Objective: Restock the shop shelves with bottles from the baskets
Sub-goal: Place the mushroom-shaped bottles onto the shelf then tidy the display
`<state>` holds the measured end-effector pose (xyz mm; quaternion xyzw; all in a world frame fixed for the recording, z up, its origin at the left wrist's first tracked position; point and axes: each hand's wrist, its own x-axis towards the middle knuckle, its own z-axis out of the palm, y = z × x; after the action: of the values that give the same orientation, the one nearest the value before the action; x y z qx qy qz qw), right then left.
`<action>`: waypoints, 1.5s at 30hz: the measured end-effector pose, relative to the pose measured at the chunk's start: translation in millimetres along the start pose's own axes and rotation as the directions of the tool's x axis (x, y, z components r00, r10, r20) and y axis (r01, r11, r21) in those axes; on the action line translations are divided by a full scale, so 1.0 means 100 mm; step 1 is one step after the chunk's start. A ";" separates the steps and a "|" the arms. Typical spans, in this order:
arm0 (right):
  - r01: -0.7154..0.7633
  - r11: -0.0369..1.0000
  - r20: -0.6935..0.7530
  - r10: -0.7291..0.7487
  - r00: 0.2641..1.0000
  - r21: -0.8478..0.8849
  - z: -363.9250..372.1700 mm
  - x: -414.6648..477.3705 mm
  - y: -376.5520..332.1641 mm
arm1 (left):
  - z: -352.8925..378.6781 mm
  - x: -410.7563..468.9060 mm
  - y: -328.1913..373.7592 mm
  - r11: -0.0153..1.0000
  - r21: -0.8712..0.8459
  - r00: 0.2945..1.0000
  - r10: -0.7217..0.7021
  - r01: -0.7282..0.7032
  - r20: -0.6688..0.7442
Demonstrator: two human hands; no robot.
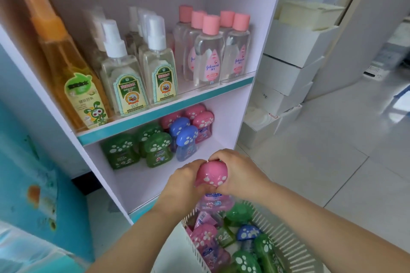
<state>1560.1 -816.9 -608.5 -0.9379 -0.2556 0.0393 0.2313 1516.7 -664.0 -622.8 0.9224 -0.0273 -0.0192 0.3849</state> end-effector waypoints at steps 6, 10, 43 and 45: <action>-0.028 1.000 -0.084 0.028 0.996 0.003 -0.24 -0.14 -0.22 | -0.18 -0.13 0.18 0.995 -0.036 0.995 0.091 -0.093 -0.051; -0.062 0.997 -0.093 0.058 0.994 -0.036 -0.33 -0.27 -0.40 | -0.26 -0.26 0.22 0.988 -0.060 0.989 0.141 -0.144 -0.054; -0.396 0.784 0.026 0.438 0.899 0.479 -0.05 0.14 0.95 | 0.50 0.85 -0.10 0.993 -0.053 0.980 -0.117 0.110 -0.163; -0.407 0.765 0.009 0.465 0.885 0.498 0.02 0.27 1.08 | 0.59 1.08 -0.18 0.995 -0.014 0.980 -0.102 0.101 -0.170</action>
<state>1632.8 -885.1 -658.6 -0.8830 0.0016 0.1011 0.4583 1622.1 -700.7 -678.8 0.9198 0.0530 0.0399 0.3867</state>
